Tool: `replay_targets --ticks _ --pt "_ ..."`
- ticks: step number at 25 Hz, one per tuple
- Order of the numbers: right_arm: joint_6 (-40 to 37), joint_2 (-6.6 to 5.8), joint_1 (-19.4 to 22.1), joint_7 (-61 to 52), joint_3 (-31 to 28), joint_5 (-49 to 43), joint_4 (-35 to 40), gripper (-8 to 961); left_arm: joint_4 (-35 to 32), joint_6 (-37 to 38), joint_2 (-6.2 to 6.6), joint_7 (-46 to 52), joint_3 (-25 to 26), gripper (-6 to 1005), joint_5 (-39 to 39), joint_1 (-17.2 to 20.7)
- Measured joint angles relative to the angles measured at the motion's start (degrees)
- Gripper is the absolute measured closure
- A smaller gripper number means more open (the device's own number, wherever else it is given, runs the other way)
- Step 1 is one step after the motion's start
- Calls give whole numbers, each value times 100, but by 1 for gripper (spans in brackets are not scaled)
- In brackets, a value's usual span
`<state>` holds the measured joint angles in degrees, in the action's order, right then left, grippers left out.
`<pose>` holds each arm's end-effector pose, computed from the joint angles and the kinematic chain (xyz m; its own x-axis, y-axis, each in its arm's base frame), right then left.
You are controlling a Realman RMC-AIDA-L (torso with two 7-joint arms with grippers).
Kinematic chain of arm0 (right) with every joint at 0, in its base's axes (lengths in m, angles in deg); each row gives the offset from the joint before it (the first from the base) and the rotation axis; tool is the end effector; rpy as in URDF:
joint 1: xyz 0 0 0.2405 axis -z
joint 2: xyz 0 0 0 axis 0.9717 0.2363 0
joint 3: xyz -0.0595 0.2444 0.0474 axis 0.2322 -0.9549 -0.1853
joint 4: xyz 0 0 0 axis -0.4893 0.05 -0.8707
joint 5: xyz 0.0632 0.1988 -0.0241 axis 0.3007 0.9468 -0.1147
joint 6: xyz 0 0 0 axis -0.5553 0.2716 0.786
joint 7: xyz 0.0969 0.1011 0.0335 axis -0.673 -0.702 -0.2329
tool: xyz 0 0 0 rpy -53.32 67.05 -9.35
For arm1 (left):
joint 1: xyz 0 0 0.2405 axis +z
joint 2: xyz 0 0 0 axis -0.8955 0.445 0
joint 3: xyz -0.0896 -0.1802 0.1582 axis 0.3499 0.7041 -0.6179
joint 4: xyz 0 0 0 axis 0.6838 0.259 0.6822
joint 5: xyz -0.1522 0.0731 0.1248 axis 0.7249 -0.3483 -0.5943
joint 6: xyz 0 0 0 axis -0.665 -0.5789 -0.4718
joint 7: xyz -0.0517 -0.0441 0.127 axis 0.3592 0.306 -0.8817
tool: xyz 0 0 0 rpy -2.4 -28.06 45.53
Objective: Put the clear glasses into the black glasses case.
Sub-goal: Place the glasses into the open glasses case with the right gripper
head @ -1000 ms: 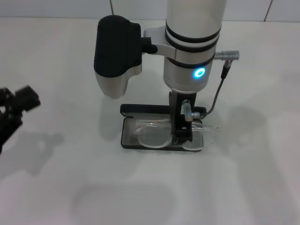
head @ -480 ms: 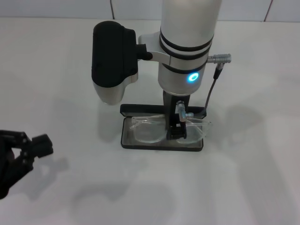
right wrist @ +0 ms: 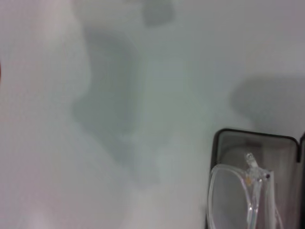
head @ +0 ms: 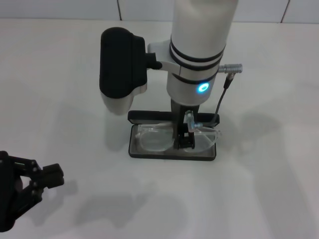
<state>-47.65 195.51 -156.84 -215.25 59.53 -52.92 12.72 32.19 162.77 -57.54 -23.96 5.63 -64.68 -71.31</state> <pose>0.0131 0.3421 -0.1192 0.7623 0.1042 0.6388 0.1076 -0.9936 0.0337 -0.3103 0.1942 0.0679 0.6726 0.1402 0.7266 0.2863 -0.9547 -0.0809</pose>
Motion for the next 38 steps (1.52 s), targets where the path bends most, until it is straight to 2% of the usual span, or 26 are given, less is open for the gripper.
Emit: replay_targets --ticks 15,38 --pt "372 0 16 0 436 72 -64 841 41 -1 -104 -14 20 928 -156 -35" --pt "617 0 18 54 553 115 -177 841 103 -23 -163 -100 26 928 -200 -23"
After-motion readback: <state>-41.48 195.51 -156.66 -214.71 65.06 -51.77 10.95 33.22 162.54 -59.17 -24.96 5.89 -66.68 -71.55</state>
